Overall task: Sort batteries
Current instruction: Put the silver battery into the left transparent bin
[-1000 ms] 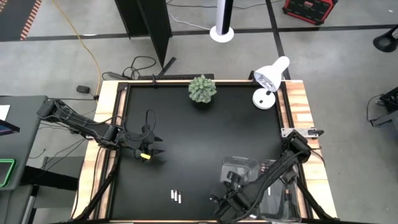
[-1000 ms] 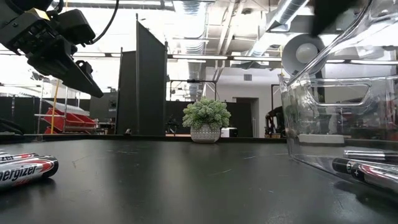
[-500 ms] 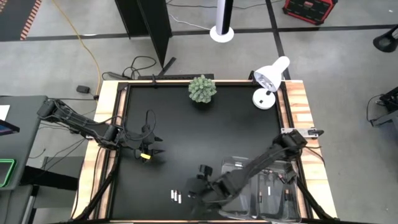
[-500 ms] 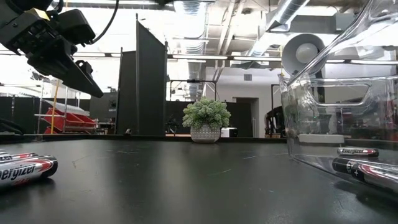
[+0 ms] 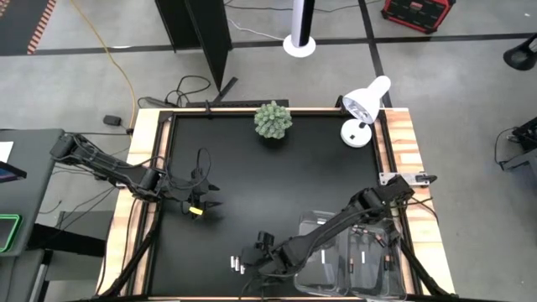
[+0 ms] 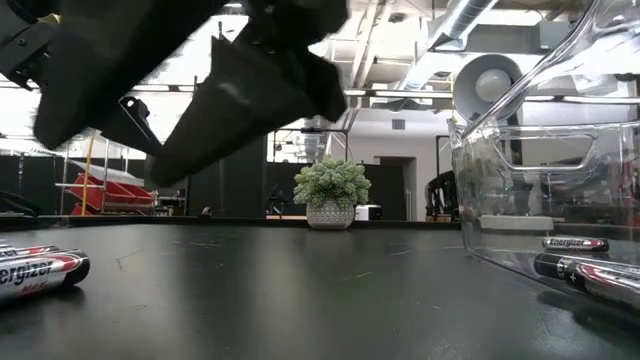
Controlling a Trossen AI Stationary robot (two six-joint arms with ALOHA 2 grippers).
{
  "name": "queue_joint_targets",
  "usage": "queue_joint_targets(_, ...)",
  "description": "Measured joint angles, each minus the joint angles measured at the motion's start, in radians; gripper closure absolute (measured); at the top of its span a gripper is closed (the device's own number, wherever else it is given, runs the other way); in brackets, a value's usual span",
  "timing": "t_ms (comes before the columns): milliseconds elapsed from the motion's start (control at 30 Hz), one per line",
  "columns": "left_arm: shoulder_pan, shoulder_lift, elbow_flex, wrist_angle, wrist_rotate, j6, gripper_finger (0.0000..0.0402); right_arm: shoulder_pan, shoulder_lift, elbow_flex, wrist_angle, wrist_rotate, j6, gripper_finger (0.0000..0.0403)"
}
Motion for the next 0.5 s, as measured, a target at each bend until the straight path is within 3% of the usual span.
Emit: queue_joint_targets(500,-0.003,0.0,0.0,0.007,0.0,-0.017,0.0155,-0.012,0.063,0.0,0.094,0.016,-0.015,0.0161)
